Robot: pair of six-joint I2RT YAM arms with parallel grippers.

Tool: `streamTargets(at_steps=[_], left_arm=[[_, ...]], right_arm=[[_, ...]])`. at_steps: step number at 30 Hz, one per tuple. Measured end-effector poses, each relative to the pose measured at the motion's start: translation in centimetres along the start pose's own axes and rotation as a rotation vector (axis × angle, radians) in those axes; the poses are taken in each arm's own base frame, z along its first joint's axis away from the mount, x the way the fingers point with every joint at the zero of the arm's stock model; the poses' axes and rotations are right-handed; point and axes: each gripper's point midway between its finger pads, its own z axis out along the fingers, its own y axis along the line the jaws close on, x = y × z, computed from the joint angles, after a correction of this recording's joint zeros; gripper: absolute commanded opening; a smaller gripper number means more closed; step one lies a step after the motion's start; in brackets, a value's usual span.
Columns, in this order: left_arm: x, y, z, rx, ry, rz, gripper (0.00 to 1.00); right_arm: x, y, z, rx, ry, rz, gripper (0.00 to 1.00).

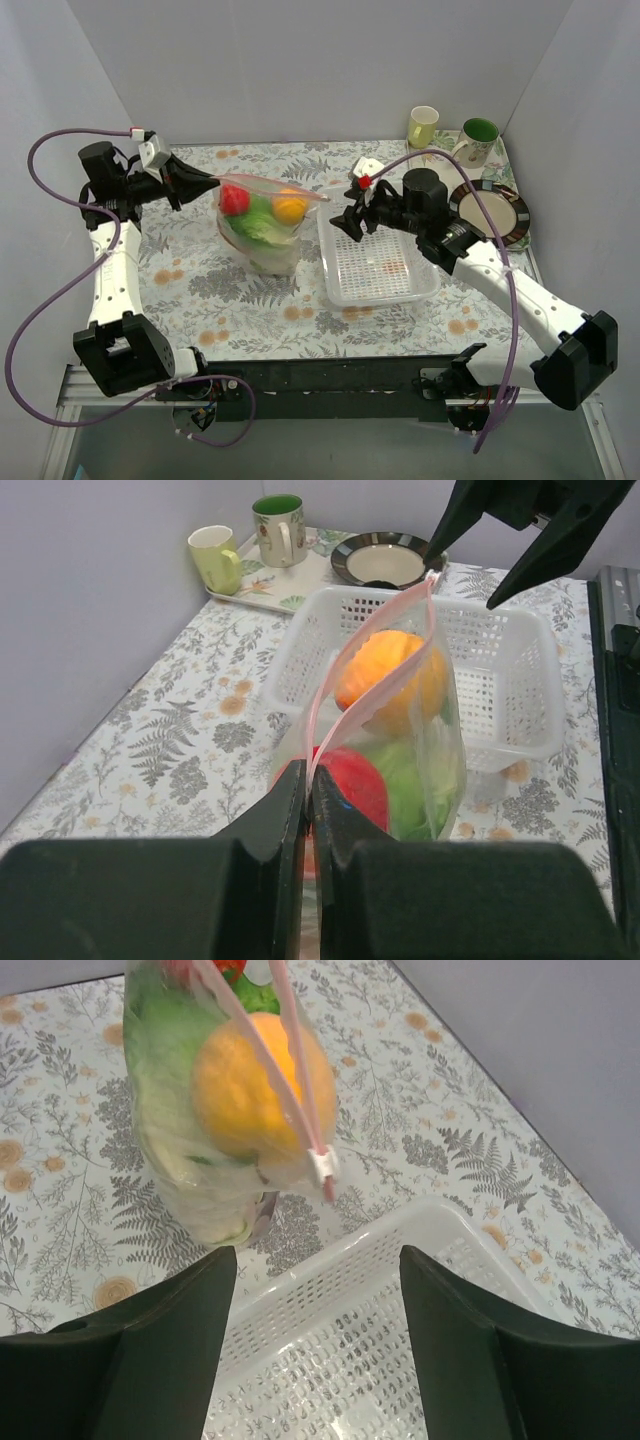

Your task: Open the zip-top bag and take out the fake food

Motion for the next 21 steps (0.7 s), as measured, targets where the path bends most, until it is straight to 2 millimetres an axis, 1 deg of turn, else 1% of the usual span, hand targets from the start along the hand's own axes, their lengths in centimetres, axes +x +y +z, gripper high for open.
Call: streamTargets(at_steps=[3,5,7,10,12,13,16,21], left_arm=[[-0.4,1.1,0.1,-0.004,-0.007,0.021,0.0],[-0.9,2.4,0.3,-0.009,-0.015,0.025,0.0],[-1.2,4.3,0.4,-0.031,-0.025,0.027,0.0],[-1.7,6.7,0.5,-0.059,-0.043,0.021,0.0],[-2.3,7.7,0.5,-0.073,-0.055,0.016,0.0],[-2.6,7.9,0.4,-0.079,-0.059,0.019,0.0],[-3.3,7.4,0.2,-0.082,-0.066,0.041,0.0],[-2.2,3.1,-0.2,-0.06,-0.041,0.07,0.0]], right_arm=[[-0.1,-0.7,1.3,0.001,0.02,0.02,0.75],[-0.8,-1.2,2.2,0.0,0.014,0.028,0.75],[-1.7,-1.6,2.9,0.002,-0.003,0.033,0.74],[-2.5,-1.5,3.1,-0.002,-0.025,0.037,0.73],[-2.8,-1.3,3.2,-0.006,-0.034,0.041,0.74],[-2.8,-1.2,3.2,-0.008,-0.034,0.044,0.73],[-2.8,-1.0,3.3,-0.012,-0.039,0.046,0.73],[-2.5,-0.6,3.4,-0.018,-0.038,0.066,0.7]])
